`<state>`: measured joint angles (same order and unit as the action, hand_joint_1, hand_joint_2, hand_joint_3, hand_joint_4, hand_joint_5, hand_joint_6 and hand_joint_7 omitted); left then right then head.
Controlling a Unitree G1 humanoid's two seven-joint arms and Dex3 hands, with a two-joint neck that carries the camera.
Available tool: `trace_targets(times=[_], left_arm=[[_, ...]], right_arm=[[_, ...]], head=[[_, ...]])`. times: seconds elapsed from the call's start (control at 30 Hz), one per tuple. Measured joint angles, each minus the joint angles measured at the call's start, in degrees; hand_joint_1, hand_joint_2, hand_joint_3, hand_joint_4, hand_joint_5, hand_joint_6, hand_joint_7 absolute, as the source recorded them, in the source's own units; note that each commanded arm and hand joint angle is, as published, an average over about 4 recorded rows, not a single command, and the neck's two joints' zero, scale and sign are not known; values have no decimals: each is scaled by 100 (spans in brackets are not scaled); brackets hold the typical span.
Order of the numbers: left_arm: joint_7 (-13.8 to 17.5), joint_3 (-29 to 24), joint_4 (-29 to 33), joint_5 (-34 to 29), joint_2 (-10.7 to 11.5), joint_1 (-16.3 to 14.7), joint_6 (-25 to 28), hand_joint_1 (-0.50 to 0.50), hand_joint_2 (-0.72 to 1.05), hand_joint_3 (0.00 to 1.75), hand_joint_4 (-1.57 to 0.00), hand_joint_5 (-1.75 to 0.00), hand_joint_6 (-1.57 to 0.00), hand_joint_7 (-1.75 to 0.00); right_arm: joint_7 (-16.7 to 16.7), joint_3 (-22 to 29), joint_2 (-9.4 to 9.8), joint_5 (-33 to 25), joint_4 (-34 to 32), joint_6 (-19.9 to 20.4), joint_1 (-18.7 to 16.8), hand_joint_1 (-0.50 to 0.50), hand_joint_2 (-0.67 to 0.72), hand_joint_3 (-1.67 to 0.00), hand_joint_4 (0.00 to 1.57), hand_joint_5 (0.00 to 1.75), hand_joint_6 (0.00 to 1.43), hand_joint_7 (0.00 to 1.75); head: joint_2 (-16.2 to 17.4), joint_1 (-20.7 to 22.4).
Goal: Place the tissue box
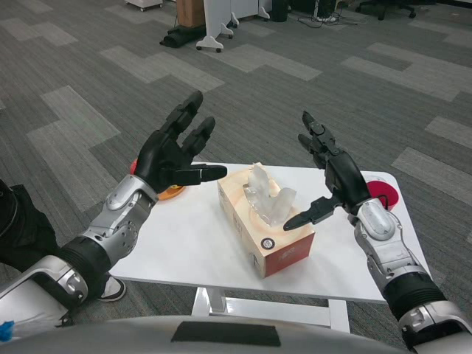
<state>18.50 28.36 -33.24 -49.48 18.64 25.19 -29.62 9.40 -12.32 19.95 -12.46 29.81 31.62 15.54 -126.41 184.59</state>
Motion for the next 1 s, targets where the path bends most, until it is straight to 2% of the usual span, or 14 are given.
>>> trace_targets(times=[0.07,0.13,0.17,0.2,0.3,0.37,0.53,1.0], left_arm=[[15,-10,1,-39,2,-17,-5,50,94,7,0,0,0,0],[22,-7,2,-136,5,-22,-12,50,63,9,0,0,0,0],[25,-2,2,-200,8,-23,-14,50,43,7,0,0,0,0],[27,15,3,-282,14,-23,-16,50,10,7,0,0,0,0],[30,82,5,-430,31,-23,-20,50,-55,9,0,0,0,0],[37,111,5,-451,34,-23,-25,50,-64,9,0,0,0,0],[62,150,5,-508,36,-23,-31,50,-64,9,0,0,0,0],[59,210,3,-574,36,-23,-33,50,-66,2,0,0,0,0]], right_arm=[[0,0,-12,0,0,0,0,-17,9,-16,0,39,0,0],[0,0,-24,0,0,0,0,-17,9,-16,0,39,0,0],[0,0,-28,0,0,0,0,-17,9,-16,0,39,0,0],[0,0,-29,0,0,0,0,-17,9,-16,0,39,0,0],[0,0,-30,0,0,0,0,-17,8,-16,0,36,0,0],[0,0,-30,0,0,0,0,-17,4,-16,0,36,0,0],[0,0,-30,0,0,0,0,-12,3,-16,0,39,0,0],[0,0,-30,0,0,0,1,-10,3,-16,0,39,0,0]], head=[[-3,5],[-5,6],[-5,9],[-4,12],[4,21],[2,32],[-19,42],[-88,38]])
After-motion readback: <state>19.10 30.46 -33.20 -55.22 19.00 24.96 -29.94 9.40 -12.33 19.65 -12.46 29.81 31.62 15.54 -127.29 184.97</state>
